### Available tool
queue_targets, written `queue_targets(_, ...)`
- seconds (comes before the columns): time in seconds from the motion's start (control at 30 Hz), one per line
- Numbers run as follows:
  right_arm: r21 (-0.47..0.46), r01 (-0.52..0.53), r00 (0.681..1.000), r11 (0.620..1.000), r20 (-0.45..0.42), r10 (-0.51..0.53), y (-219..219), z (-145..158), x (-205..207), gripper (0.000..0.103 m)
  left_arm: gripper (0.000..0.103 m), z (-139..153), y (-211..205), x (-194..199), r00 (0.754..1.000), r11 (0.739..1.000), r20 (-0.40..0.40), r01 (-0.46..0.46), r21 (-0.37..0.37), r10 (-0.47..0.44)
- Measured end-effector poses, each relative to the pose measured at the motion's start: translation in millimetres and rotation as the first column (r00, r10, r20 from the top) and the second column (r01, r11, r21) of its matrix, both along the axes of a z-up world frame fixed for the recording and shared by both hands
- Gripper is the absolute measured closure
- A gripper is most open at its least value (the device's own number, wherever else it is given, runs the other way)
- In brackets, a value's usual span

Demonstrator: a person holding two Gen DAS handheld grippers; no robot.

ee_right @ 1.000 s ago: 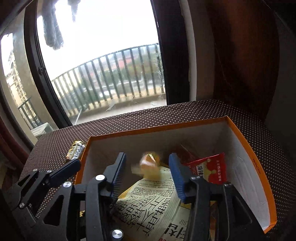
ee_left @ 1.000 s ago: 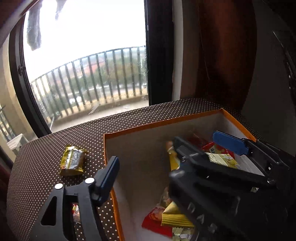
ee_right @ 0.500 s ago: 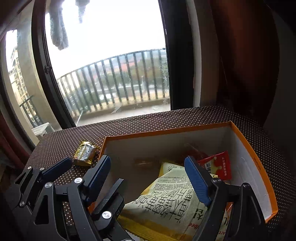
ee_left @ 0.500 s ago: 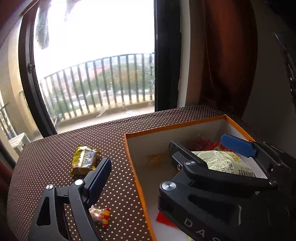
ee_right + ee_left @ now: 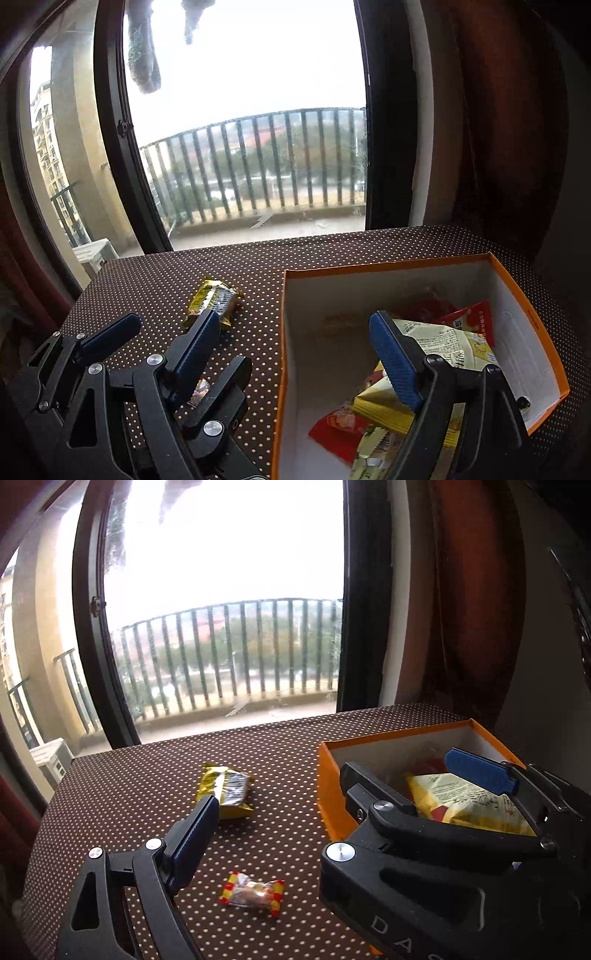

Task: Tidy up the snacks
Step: 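Withdraw both grippers from the shoebox toward the remaining snacks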

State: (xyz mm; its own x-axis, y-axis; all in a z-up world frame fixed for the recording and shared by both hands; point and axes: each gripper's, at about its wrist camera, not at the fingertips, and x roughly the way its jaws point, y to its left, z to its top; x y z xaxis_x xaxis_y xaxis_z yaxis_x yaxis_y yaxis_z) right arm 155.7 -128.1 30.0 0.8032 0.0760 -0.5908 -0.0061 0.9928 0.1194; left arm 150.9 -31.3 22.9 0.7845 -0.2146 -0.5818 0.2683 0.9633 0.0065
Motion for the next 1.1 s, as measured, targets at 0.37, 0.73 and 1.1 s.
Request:
queue_targets(0.37, 0.002, -0.066, 0.998, 0.998, -0.009, 0.066, 57, -9, 9, 0.017, 0.011, -7, 57, -2, 0.997, 0.997, 0.007, -0.071, 0.016, 0.071)
queue_targets(0.73, 0.035, -0.138, 0.988, 0.990, -0.067, 0.140, 93, -49, 22, 0.017, 0.009, -50, 92, 7, 0.990, 0.992, -0.074, -0.118, 0.038, 0.120)
queue_targets(1.1, 0.036, -0.184, 0.973, 0.982, -0.134, 0.187, 113, -98, 23, 0.018, 0.009, -101, 107, 10, 0.978, 0.992, -0.171, -0.113, 0.062, 0.122)
